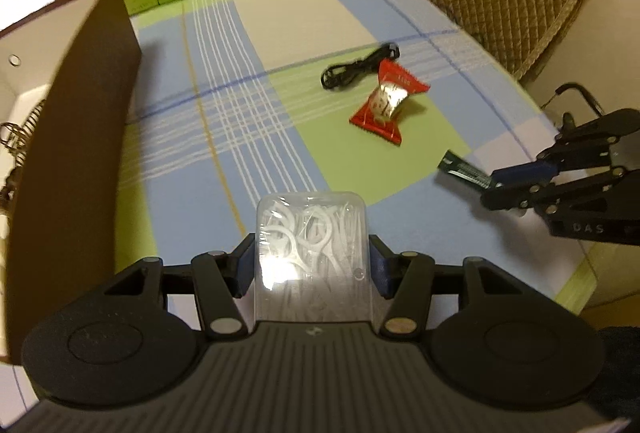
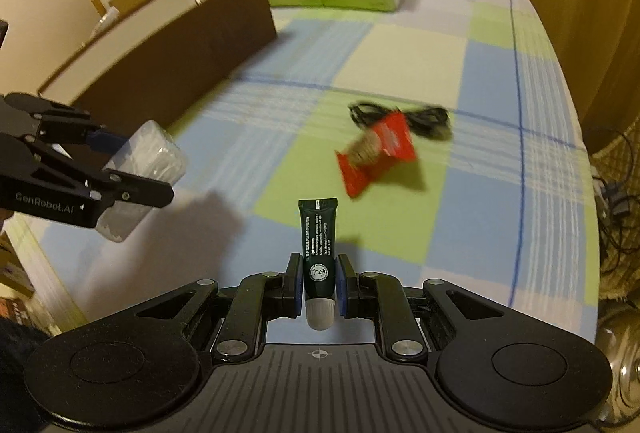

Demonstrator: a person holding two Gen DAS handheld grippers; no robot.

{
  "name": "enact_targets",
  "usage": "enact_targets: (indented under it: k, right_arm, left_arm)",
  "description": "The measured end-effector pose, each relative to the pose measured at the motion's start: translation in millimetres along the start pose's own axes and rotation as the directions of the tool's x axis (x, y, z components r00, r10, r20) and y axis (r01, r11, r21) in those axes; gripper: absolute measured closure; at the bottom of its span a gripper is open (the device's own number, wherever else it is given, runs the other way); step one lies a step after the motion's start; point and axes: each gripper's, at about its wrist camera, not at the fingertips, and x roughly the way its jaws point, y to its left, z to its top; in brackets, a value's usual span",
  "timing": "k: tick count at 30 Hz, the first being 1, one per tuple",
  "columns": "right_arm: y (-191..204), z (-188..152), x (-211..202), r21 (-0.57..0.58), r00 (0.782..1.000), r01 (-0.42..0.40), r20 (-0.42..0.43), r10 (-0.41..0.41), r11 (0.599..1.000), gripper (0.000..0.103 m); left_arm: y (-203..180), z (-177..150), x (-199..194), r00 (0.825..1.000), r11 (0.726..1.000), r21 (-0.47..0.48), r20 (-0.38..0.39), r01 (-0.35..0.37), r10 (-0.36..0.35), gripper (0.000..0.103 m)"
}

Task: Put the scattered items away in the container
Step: 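Carry the green tube and floss pick box with both grippers over the brown box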

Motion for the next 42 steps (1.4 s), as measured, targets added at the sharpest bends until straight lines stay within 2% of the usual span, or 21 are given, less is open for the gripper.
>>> enact_targets:
  k: [9, 16, 23, 29, 34, 37, 42]
  right_arm:
    - [40.6, 38.3, -6.3, -0.037, 0.992, -0.100, 0.070, 0.103, 0.994, 0.085]
    - [87.4, 76.8, -8.5, -0.098, 0.965, -0.221, 0.124, 0.233, 0.970, 0.085]
    - [135.4, 115.5, 6.2, -0.144, 0.939, -0.284, 0.156, 0.305, 0.948, 0.085]
    - [169.7, 149.4, 28.6, -0.151, 0.938, -0.274, 0.179, 0.299, 0.950, 0.085]
    - [190.5, 180.5, 61.5, -0.140, 0.954, -0.215, 0.183, 0.239, 0.967, 0.085]
    - [194.8, 201.1, 90.0, -0.080, 0.966, -0.177, 0.175, 0.188, 0.981, 0.085]
    - [193.3, 226.0, 128.0, 0.069, 0.979, -0.160, 0.139, 0.149, 0.985, 0.085]
  left_arm:
    - [26.1, -2.2, -45.4, 0.996, 0.999, -0.040, 0.086, -0.018, 0.021, 0.052]
    - [64.1, -5.6, -94.9, 0.984, 0.993, -0.115, 0.179, 0.003, 0.018, 0.051]
    - [114.5, -9.7, -136.0, 0.967, 0.984, -0.166, 0.234, -0.067, 0.106, 0.051]
    - [168.6, -10.9, -149.2, 0.955, 0.972, -0.187, 0.230, -0.146, 0.188, 0.051]
    - [213.2, -3.3, -141.0, 0.950, 0.968, -0.154, 0.215, -0.198, 0.228, 0.051]
    - [240.6, 4.9, -124.3, 0.957, 0.969, -0.146, 0.182, -0.199, 0.224, 0.051]
    - [277.3, 17.1, -92.9, 0.970, 0.973, -0.138, 0.134, -0.185, 0.204, 0.051]
